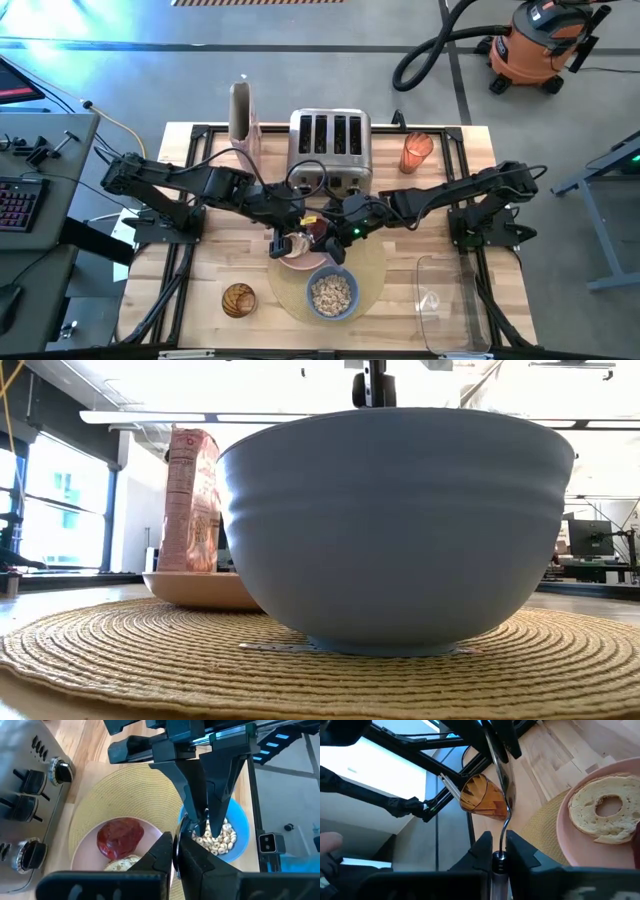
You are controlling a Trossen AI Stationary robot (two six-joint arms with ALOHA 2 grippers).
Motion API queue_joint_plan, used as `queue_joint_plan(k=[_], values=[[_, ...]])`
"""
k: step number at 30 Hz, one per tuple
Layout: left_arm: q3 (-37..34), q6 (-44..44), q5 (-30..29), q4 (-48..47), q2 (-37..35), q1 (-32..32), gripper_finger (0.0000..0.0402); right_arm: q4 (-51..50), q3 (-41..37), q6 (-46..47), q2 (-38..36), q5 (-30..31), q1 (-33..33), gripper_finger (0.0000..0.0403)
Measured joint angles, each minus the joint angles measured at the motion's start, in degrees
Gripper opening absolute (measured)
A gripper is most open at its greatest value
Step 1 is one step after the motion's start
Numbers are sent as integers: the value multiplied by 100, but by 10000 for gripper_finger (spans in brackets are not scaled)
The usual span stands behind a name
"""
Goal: Arrange a breakfast setting
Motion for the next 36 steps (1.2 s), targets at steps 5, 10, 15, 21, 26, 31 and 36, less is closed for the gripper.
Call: queue_joint_plan(k=[5, 10, 15, 21, 26, 31, 36], values=[[-1, -7, 94, 13, -2, 55, 27, 6, -2, 267, 0, 19, 1, 6], [-13, -9, 347, 6, -2, 156, 49, -5, -2, 522, 0, 248, 72, 6], [-13, 37, 394, 4, -2, 162, 76, -13, -2, 832, -5, 535, 207, 5], [-17, -99, 402, -29, -45, 160, 98, -536, -7, 1170, -277, 1266, 469, 4], [-22, -100, 400, -45, -105, 160, 104, -1357, -7, 1452, -722, 2091, 735, 7], [-23, -107, 400, -55, -224, 160, 104, -2074, -7, 1998, -1085, 2948, 1054, 4], [-22, -111, 389, -80, -474, 160, 104, -2992, -7, 2891, -1272, 3906, 1480, 5]])
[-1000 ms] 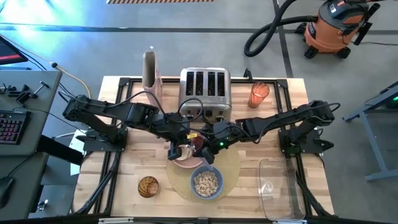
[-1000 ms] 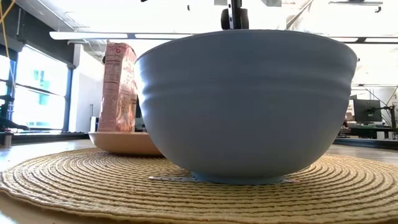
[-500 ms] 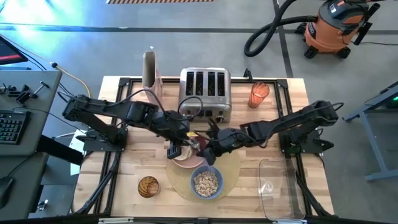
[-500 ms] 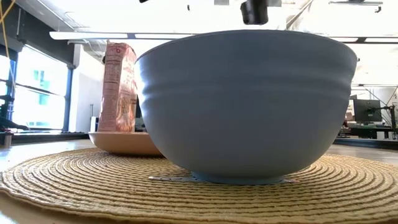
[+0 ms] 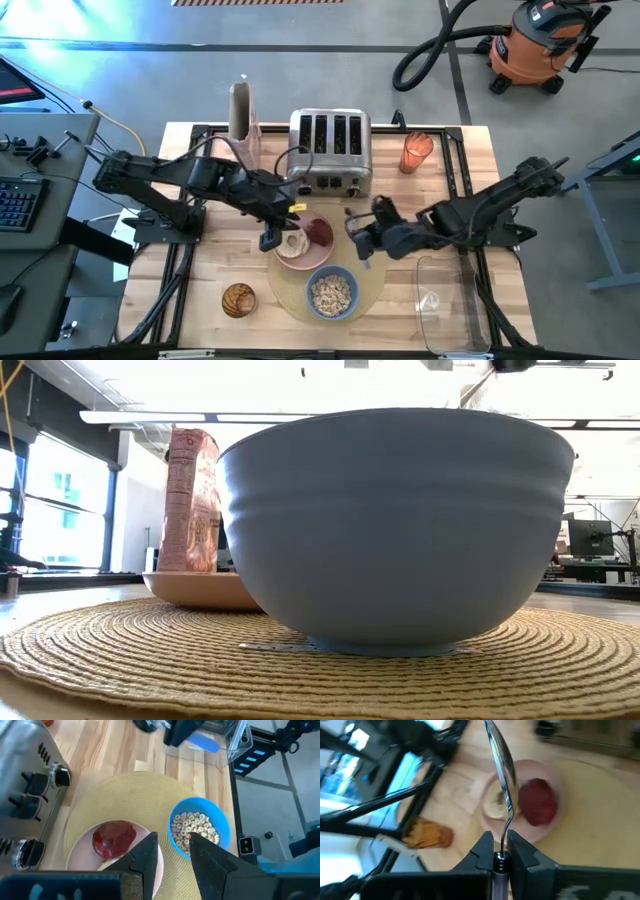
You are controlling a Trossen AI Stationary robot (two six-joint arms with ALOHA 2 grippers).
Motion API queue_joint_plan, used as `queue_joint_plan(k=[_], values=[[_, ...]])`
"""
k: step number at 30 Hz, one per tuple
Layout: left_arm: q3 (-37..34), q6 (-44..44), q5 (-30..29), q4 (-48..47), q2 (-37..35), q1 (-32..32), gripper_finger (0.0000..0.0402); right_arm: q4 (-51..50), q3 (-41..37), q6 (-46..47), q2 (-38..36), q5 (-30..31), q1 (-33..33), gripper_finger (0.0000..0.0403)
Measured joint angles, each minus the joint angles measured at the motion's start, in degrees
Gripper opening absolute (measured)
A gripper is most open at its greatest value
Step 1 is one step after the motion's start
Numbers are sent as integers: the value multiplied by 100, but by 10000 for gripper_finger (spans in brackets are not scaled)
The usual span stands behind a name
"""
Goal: Arrange a breakfast setting
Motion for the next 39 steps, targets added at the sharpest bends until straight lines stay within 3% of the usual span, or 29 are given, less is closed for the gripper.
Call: queue_joint_plan(k=[5, 14, 26, 39], values=[[0, -2, -11, 6, -250, 0, 104, -857, -33, 1254, -10, 629, 396, 5], [4, 2, -20, 10, -573, -2, 104, -853, -794, 3290, -4, 1147, 969, 5], [4, 4, -20, 10, -614, -2, 104, 871, -1731, 3800, 70, 1409, 1319, 5], [4, 4, -19, -1, -614, -2, 103, 1588, -1764, 4621, 891, 1192, 1504, 5]])
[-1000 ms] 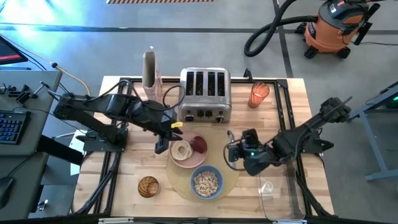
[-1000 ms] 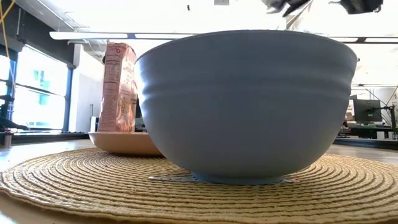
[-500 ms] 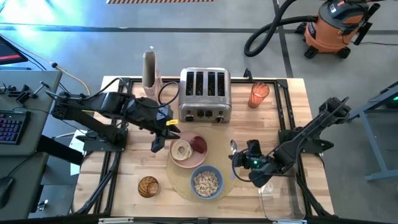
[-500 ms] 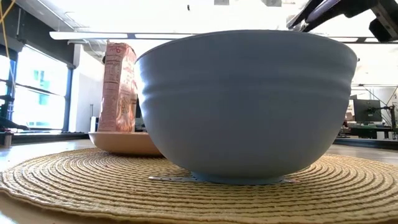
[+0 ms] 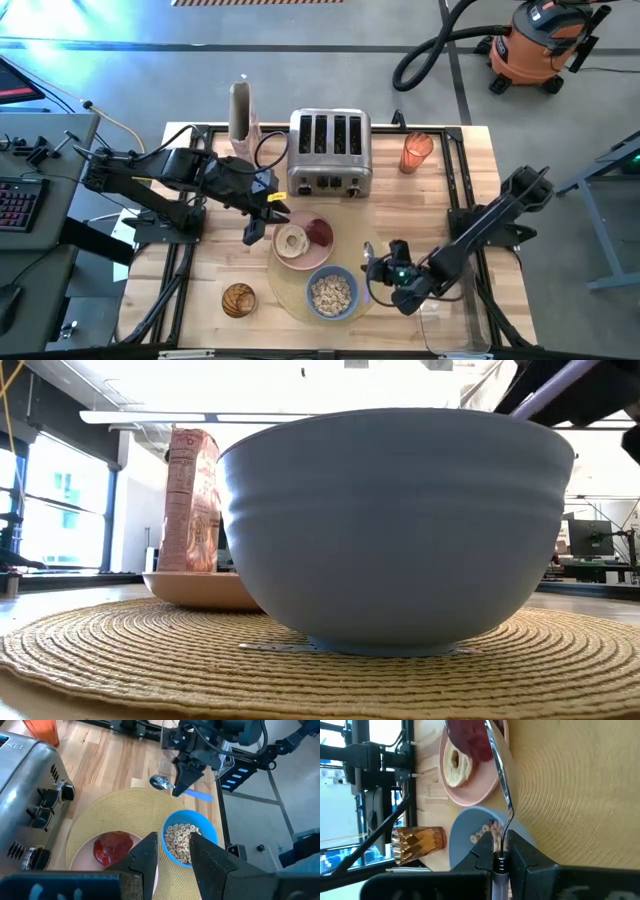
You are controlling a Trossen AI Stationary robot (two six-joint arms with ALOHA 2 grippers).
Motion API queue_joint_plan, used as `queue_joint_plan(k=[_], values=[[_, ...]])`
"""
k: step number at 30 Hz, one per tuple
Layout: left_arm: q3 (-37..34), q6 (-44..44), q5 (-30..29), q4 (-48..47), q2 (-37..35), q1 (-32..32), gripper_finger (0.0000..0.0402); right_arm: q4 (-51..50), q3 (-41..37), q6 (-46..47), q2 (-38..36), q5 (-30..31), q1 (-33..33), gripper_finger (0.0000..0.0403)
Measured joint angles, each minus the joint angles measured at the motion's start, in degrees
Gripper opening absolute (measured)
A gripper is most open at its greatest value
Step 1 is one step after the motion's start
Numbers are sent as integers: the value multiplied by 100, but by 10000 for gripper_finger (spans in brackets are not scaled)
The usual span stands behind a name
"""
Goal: Arrange a breakfast setting
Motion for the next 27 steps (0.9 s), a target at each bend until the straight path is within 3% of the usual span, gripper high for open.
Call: queue_joint_plan(k=[14, 27], values=[[0, 2, -22, 2, 0, 0, 103, 68, 0, 82, 248, -692, -41, 5], [0, 7, -42, 0, 0, 0, 104, 123, 0, 207, 836, -968, -58, 5]])
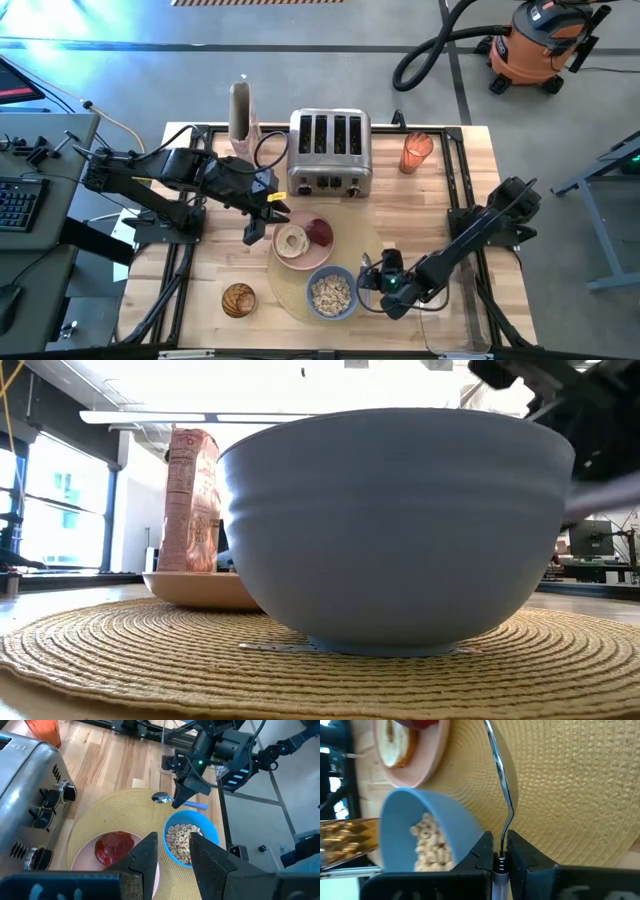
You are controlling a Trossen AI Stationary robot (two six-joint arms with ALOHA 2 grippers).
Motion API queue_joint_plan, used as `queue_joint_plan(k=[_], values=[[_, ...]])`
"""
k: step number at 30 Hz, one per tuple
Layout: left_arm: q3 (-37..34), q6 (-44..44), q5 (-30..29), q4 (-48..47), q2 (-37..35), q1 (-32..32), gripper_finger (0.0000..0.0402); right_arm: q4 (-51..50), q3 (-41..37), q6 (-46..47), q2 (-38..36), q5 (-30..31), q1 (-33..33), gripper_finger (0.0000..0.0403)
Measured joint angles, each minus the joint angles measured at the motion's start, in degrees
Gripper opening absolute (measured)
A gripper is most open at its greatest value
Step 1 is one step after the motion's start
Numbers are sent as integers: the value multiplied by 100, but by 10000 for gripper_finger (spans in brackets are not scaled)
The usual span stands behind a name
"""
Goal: Arrange a breakfast setting
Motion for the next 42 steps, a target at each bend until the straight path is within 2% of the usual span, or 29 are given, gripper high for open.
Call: queue_joint_plan(k=[10, 24, 28, 32, 36, 42], values=[[0, -6, -2, 11, 0, 0, 104, 68, 0, 10, 421, -27, -75, 5], [0, -13, -2, 38, -1, 1, 104, -248, 0, -24, 442, -65, -138, 10], [1, -13, -2, 41, 0, 1, 104, -268, 2, -44, 504, -289, -203, 12], [2, -11, -2, 46, -1, 2, 104, -242, 2, -46, 504, -202, -211, 13], [2, -12, -22, 47, -1, 0, 104, -252, 2, -46, 511, -522, -229, 13], [2, -13, -24, 48, -1, 0, 104, -246, 2, -46, 515, -525, -232, 15]])
